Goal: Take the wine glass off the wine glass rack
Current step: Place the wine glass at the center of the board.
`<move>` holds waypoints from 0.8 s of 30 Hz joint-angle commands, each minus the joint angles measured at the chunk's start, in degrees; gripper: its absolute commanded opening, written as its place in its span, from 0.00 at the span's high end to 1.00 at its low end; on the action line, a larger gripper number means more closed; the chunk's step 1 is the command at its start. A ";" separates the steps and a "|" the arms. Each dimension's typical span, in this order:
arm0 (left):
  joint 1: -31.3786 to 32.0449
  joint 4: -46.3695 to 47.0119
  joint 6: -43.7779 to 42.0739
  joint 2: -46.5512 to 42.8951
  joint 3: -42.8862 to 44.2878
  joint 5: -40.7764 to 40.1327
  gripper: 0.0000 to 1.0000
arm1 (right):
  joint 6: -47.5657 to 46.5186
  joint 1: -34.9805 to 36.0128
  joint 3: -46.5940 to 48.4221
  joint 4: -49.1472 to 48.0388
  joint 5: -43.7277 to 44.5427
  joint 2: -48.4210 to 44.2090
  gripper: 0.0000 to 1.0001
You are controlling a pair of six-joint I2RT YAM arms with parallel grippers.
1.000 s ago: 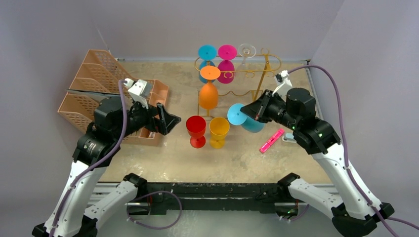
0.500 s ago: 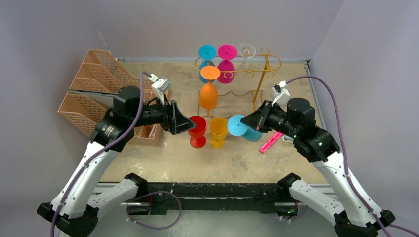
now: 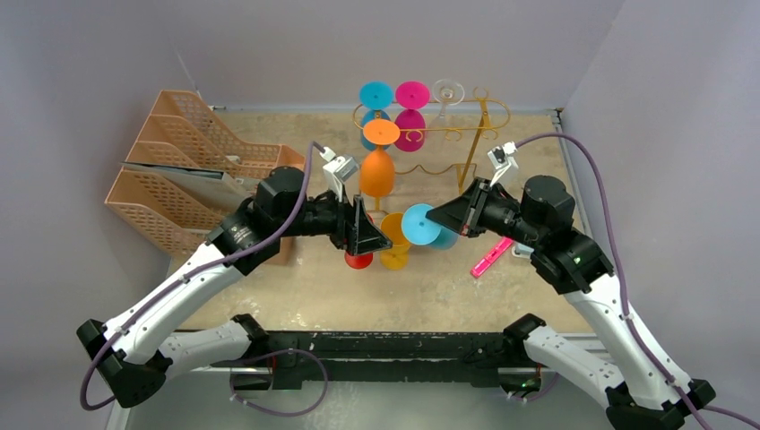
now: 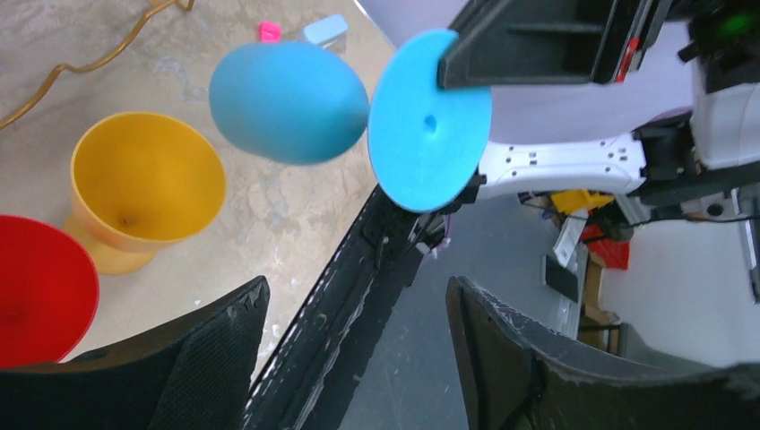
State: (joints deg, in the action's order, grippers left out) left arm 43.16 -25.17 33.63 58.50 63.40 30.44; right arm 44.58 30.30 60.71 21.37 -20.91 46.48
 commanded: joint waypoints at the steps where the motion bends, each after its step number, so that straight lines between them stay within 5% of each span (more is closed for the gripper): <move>1: 0.40 10.52 5.41 -0.10 -1.25 -1.97 0.30 | 0.94 0.00 0.14 -4.44 -4.89 -0.31 1.00; 16: 3.10 22.23 10.70 3.63 -4.77 1.35 0.50 | 1.48 -0.05 0.43 -4.57 -6.68 0.52 1.00; 24: 3.77 28.06 13.22 5.00 -6.10 2.05 0.58 | -1.63 -0.07 3.93 3.53 -2.50 -0.24 1.00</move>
State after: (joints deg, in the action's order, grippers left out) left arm 46.44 -3.44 45.04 62.63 57.41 30.89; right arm 45.12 30.30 61.82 22.96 -24.99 47.24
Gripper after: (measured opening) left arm 0.440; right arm 0.011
